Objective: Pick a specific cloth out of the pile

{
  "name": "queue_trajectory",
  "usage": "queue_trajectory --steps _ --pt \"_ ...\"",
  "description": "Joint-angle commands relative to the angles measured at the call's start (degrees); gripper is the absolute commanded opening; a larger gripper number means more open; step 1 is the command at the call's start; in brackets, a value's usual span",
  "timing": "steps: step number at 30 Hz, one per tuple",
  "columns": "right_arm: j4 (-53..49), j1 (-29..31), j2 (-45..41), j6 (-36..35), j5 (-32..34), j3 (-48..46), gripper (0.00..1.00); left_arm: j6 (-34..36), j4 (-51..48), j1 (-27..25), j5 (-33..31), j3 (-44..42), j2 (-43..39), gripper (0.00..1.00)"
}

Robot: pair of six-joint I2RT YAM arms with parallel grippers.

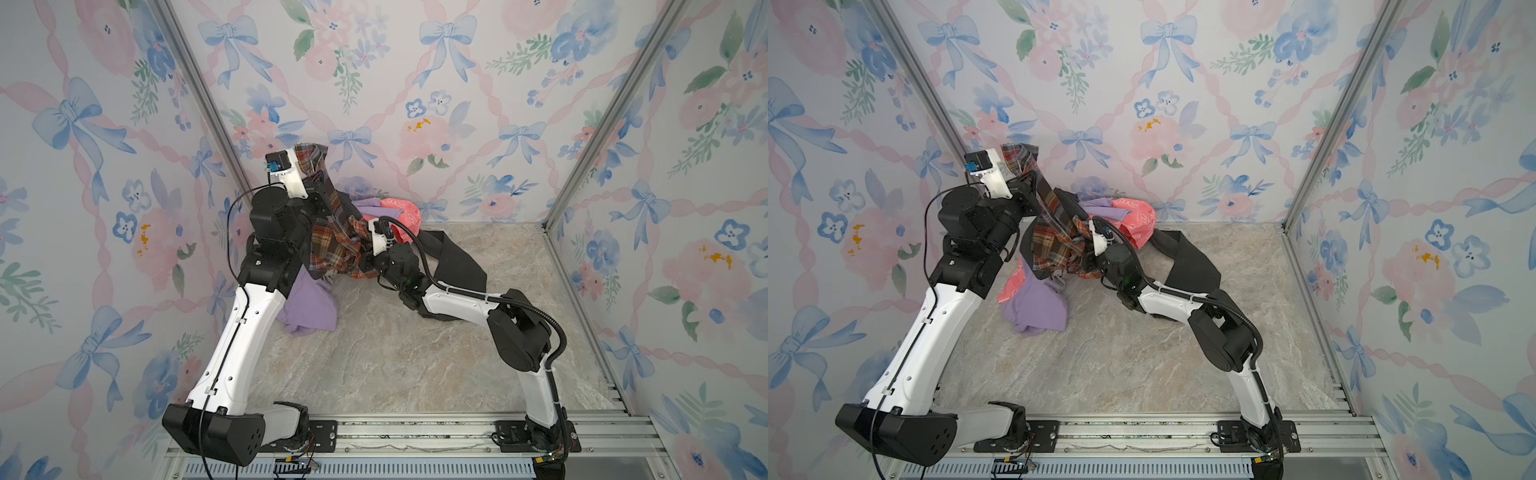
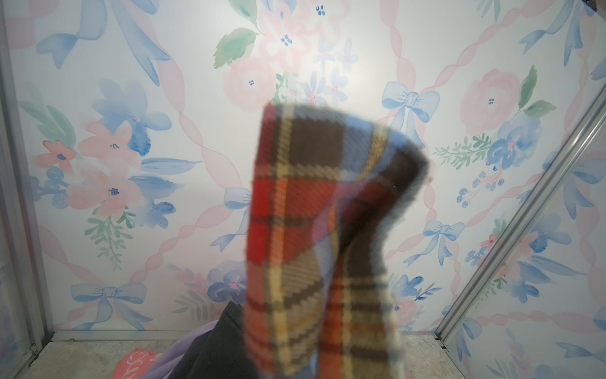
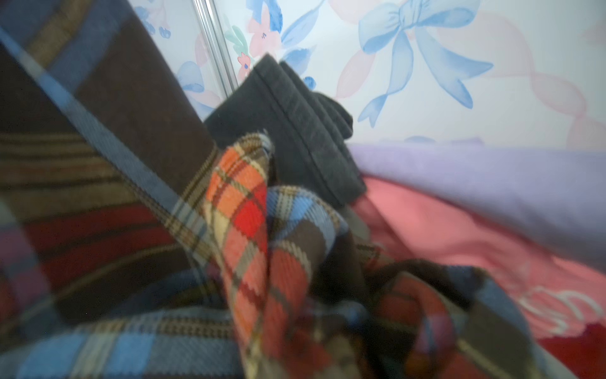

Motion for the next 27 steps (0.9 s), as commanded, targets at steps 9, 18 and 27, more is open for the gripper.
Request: queue_trajectory --steps 9,18,27 --pt "-39.85 -5.37 2.6 12.84 -11.08 47.04 0.0 -3.57 2.8 2.61 -5.59 -14.02 -5.2 0.0" --pt "-35.95 -9.81 4.76 23.78 -17.02 52.67 0.0 -3.81 6.39 2.79 -1.88 -20.87 -7.77 0.32" --pt "-37.67 -12.99 -1.88 22.46 -19.55 45.67 0.0 -3.86 14.89 -0.83 8.33 -30.28 -10.26 0.67"
